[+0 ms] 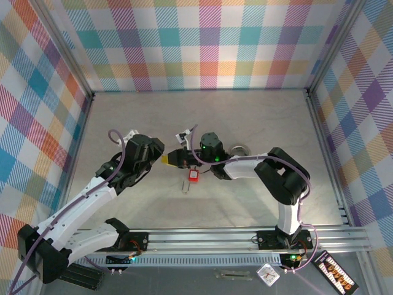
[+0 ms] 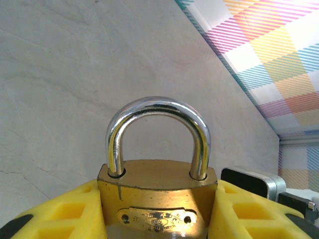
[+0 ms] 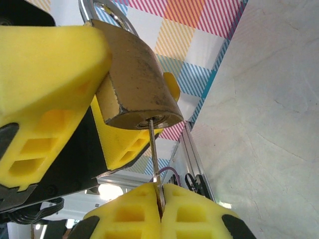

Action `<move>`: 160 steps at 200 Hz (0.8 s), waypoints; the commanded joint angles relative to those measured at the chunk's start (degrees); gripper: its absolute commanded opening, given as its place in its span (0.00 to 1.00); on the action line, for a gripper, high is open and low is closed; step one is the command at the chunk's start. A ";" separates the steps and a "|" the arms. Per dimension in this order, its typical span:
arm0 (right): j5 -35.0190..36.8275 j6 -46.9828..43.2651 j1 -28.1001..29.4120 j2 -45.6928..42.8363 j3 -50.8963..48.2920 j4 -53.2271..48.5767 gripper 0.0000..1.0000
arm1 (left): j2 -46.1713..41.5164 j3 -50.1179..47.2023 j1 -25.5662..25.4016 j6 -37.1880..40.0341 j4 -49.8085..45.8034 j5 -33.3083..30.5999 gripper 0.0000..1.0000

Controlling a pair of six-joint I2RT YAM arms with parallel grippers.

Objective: Unlock with the key

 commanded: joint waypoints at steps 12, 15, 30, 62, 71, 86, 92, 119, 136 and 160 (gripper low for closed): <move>8.01 -0.36 -3.44 -2.40 -0.81 0.98 0.00 | -0.51 -0.20 -2.98 -1.44 5.79 14.35 0.00; 7.82 -0.36 -3.56 -2.61 -0.90 1.08 0.00 | -0.43 -0.05 -2.98 -1.21 5.74 14.59 0.00; 7.49 -2.21 -3.83 -4.37 -1.74 -1.01 0.00 | 0.56 2.20 -2.98 0.75 3.15 15.35 0.00; 10.33 -14.99 -3.46 -10.70 -0.73 -21.10 0.00 | 3.93 6.85 -2.98 0.51 -5.65 17.43 0.00; 11.26 -18.52 -3.17 -11.99 0.22 -26.08 0.00 | 4.86 7.16 -2.98 -0.51 -5.95 18.50 0.00; 12.83 -22.87 -2.52 -13.66 1.80 -32.60 0.00 | 6.19 7.74 -3.07 -2.07 -6.75 19.14 0.00; 13.65 -24.00 -2.28 -14.23 2.14 -34.55 0.00 | 6.34 7.90 -3.08 -2.64 -6.80 19.17 0.00; 16.88 -26.35 -1.61 -16.02 2.85 -39.46 0.00 | 7.33 10.54 -3.16 -3.69 -8.73 19.32 0.00; 17.57 -25.21 -1.76 -16.33 2.92 -40.58 0.00 | 8.06 12.52 -3.46 -3.13 -10.43 19.22 0.00; 13.98 -18.43 -2.83 -15.64 2.27 -35.14 0.00 | 7.57 11.98 -4.27 -3.47 -8.44 19.01 0.00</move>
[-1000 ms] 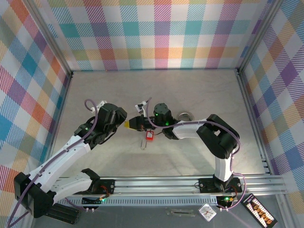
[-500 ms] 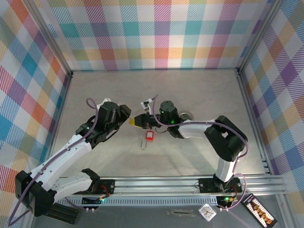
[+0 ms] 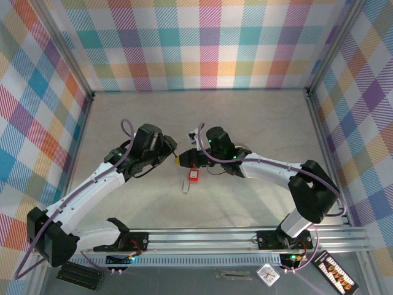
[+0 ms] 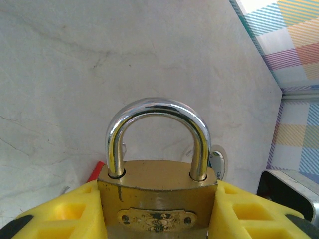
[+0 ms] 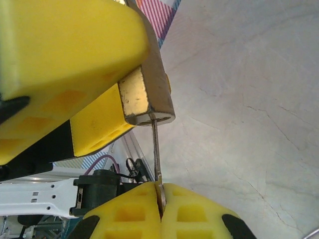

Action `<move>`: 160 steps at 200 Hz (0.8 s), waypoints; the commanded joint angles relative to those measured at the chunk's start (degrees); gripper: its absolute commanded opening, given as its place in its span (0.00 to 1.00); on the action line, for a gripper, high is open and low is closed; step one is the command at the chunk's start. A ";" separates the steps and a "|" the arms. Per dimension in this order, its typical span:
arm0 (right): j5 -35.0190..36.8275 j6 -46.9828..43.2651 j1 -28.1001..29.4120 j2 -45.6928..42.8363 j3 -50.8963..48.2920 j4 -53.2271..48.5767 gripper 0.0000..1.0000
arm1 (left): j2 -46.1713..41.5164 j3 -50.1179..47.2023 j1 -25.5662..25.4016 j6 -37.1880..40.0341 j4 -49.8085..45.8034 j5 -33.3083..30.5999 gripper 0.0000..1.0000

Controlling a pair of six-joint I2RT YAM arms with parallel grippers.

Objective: Unlock with the key

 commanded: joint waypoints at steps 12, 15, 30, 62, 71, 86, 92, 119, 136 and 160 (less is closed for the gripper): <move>4.75 5.89 -2.24 0.29 1.57 4.86 0.00 | -2.28 0.68 -3.93 -1.58 0.78 7.12 0.00; 4.46 6.54 -2.29 0.28 1.48 5.70 0.00 | -2.44 0.54 -4.05 -1.67 0.87 7.03 0.00; 3.89 8.76 -2.98 0.11 0.49 9.07 0.00 | -3.31 -0.41 -4.31 -2.13 0.41 6.22 0.00; 4.50 7.81 -3.14 -0.43 1.15 7.39 0.00 | -5.17 -3.28 -4.31 -5.25 0.40 4.82 0.00; 5.21 6.46 -2.76 -0.39 1.89 5.33 0.00 | -5.16 -3.93 -4.33 -6.52 1.52 5.13 0.00; 6.07 4.05 -1.59 -0.34 2.91 2.85 0.00 | -4.23 -5.01 -4.33 -8.76 5.17 7.27 0.00; 6.36 2.77 -1.12 -0.44 3.46 1.58 0.00 | -3.54 -5.15 -4.32 -9.44 6.51 8.41 0.00; 6.95 -2.17 0.52 -0.88 5.80 -4.75 0.00 | -1.89 -4.23 -4.40 -8.54 6.59 9.92 0.00; 6.64 -3.24 0.06 -1.58 4.97 -6.24 0.00 | -1.62 -3.72 -4.39 -6.26 5.89 10.63 0.00; 2.73 -1.14 -2.42 -2.52 2.21 -3.02 0.00 | -1.52 -4.15 -4.84 -4.06 6.75 12.06 0.00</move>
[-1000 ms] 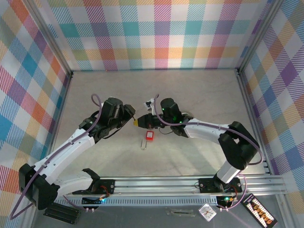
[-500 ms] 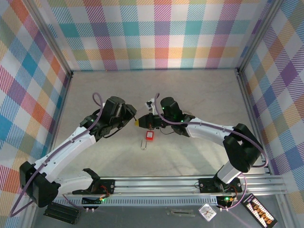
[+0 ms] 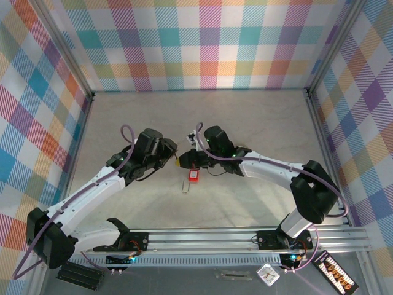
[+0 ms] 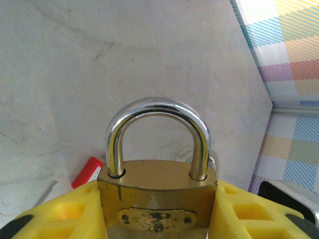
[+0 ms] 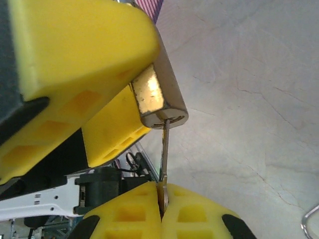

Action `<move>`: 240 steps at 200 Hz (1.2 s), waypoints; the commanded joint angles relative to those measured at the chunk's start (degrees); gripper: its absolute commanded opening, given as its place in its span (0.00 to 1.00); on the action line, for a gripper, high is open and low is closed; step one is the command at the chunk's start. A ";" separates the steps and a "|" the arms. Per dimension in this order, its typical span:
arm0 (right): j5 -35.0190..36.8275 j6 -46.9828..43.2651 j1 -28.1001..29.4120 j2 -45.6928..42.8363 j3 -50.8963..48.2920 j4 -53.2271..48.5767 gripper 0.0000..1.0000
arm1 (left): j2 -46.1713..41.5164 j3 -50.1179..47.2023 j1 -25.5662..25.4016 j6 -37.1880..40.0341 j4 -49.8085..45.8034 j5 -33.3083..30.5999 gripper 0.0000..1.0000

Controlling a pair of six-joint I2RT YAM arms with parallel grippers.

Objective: Unlock with the key

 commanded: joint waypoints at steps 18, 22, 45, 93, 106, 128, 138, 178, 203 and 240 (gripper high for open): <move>-0.36 -1.33 -4.40 -2.17 -1.26 6.79 0.00 | -0.99 -0.35 -3.48 2.57 2.45 13.25 0.00; -0.70 -1.57 -4.71 -2.27 -1.47 6.73 0.00 | -1.12 -0.48 -3.50 2.50 2.45 13.43 0.00; -3.68 -0.91 -7.30 -2.70 -3.38 8.69 0.00 | -2.31 -1.01 -3.54 1.91 2.57 13.95 0.00; -5.65 -0.72 -8.31 -3.25 -4.69 9.58 0.00 | -2.17 -1.50 -3.50 0.10 4.54 14.91 0.00; -5.64 -0.04 -8.32 -3.08 -5.31 10.46 0.00 | -1.70 -1.59 -3.50 -0.73 5.99 15.33 0.00; -5.95 2.95 -8.31 -2.51 -7.36 15.02 0.00 | -1.83 -2.18 -3.50 -1.18 8.71 15.63 0.00; -5.91 4.19 -8.37 -2.25 -8.08 16.78 0.00 | -1.95 -2.21 -3.48 -0.94 11.53 15.69 0.00; -6.05 7.05 -8.70 -1.75 -9.36 20.95 0.00 | -3.30 -2.68 -3.50 0.43 12.23 15.52 0.00; -7.68 11.07 -10.13 -1.27 -10.91 26.50 0.00 | -4.42 -3.30 -3.50 0.74 11.94 15.19 0.00; -8.48 13.47 -10.69 -0.52 -11.30 29.15 0.00 | -4.84 -4.24 -3.56 -0.16 12.87 15.20 0.00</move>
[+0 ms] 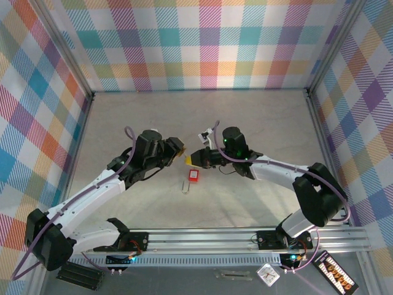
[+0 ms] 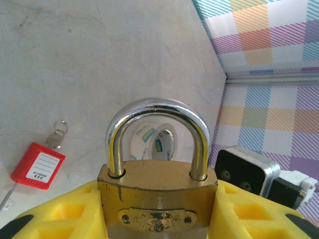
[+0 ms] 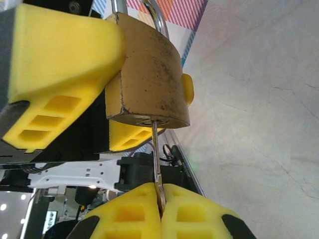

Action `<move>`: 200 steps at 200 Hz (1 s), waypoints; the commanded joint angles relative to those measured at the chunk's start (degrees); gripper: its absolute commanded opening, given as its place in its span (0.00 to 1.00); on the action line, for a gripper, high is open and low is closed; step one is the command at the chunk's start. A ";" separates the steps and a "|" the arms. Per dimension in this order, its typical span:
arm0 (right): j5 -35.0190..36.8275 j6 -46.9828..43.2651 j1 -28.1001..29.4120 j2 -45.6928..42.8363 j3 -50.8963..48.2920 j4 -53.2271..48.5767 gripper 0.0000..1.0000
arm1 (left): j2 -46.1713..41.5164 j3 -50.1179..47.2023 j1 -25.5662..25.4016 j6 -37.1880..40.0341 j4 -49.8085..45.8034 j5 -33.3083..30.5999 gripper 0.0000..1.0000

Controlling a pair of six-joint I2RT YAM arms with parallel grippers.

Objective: Unlock with the key

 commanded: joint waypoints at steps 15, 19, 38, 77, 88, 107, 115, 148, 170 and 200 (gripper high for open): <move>7.71 0.70 -2.19 0.89 0.78 4.11 0.00 | -2.17 0.19 -2.85 -0.44 0.49 8.45 0.00; 8.47 -0.83 -1.79 0.44 1.38 2.01 0.00 | -2.05 0.54 -2.85 -0.55 -0.24 8.23 0.00; 12.82 -9.85 1.09 -1.79 5.06 -10.02 0.00 | -0.79 2.06 -2.84 -1.65 -3.94 7.89 0.00; 22.55 -17.69 5.11 -3.00 9.12 -22.21 0.00 | 1.59 5.63 -3.11 -2.03 -9.57 6.88 0.00; 24.17 -17.31 5.20 -3.85 8.47 -21.45 0.00 | 1.53 5.80 -3.11 -2.49 -9.73 6.12 0.00; 25.06 -16.12 5.20 -4.59 7.71 -19.51 0.00 | 1.58 4.89 -3.11 -4.49 -7.41 5.69 0.00; 25.02 -14.98 5.29 -4.51 7.35 -18.29 0.00 | 1.56 4.55 -3.19 -5.24 -6.42 5.19 0.00; 27.46 -11.59 6.43 -5.03 4.14 -11.22 0.00 | 0.49 3.77 -3.43 -6.96 -2.95 2.28 0.00; 27.88 -10.86 6.52 -4.74 2.55 -8.76 0.00 | 0.78 4.74 -3.42 -6.43 -2.83 2.53 0.00; 26.75 -10.27 6.68 -3.59 2.50 -6.98 0.00 | 1.35 5.46 -3.61 -4.85 -4.49 2.37 0.00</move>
